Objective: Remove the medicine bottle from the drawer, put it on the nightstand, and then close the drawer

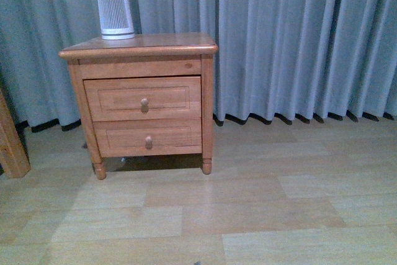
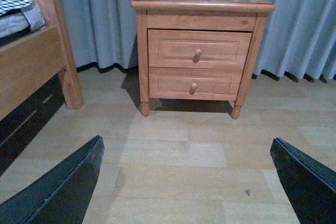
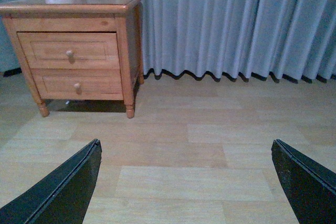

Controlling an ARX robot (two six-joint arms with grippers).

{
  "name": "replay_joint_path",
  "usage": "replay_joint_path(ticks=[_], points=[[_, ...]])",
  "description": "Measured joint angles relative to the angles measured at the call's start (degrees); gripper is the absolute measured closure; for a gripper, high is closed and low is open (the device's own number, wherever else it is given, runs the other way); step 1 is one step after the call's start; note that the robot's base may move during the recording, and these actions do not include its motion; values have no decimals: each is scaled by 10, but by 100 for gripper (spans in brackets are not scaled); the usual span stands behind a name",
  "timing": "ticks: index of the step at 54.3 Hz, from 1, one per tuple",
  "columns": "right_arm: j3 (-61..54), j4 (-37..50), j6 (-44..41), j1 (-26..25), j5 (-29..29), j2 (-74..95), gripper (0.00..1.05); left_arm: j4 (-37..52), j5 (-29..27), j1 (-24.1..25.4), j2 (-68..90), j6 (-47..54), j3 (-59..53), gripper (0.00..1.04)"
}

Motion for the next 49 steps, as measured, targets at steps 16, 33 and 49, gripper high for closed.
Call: replay_joint_path(ticks=[16,33,49], points=[[0,0,0,0,0,0,7,0,0,0,0,0,0,6],[0,0,0,0,0,0,7,0,0,0,0,0,0,6],[0,0,0,0,0,0,7,0,0,0,0,0,0,6]])
